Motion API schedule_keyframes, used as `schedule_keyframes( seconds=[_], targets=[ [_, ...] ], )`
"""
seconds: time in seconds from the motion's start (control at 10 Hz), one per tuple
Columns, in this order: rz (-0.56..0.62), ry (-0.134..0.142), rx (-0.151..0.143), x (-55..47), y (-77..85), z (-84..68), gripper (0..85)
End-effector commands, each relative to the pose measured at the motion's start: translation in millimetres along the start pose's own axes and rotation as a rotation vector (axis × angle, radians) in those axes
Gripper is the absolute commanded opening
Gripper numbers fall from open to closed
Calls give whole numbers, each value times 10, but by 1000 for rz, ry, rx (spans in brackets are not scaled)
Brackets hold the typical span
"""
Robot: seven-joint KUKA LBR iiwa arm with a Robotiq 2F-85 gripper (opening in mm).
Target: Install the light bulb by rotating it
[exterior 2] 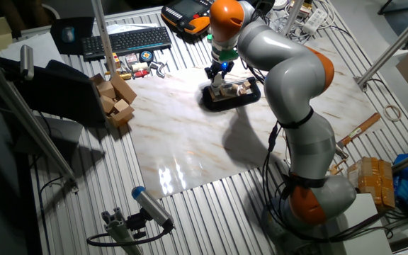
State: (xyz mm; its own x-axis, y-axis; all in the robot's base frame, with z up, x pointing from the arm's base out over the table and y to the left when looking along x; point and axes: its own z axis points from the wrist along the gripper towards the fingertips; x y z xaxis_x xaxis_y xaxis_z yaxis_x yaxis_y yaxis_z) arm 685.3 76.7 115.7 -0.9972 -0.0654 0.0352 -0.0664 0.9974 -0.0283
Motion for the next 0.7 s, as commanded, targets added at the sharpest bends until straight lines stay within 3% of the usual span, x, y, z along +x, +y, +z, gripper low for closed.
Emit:
schedule_keyframes(
  seconds=[0.0, 0.3, 0.4, 0.5, 0.6],
  targets=[
    [0, 2, 0, 0, -1, -1, 510],
    [-3, 1, -1, -1, 0, -1, 510],
    [-3, 1, -3, -1, 0, -1, 340],
    [-2, 1, -5, -2, 1, -1, 340],
    [0, 1, -8, -2, 0, -1, 170]
  ],
)
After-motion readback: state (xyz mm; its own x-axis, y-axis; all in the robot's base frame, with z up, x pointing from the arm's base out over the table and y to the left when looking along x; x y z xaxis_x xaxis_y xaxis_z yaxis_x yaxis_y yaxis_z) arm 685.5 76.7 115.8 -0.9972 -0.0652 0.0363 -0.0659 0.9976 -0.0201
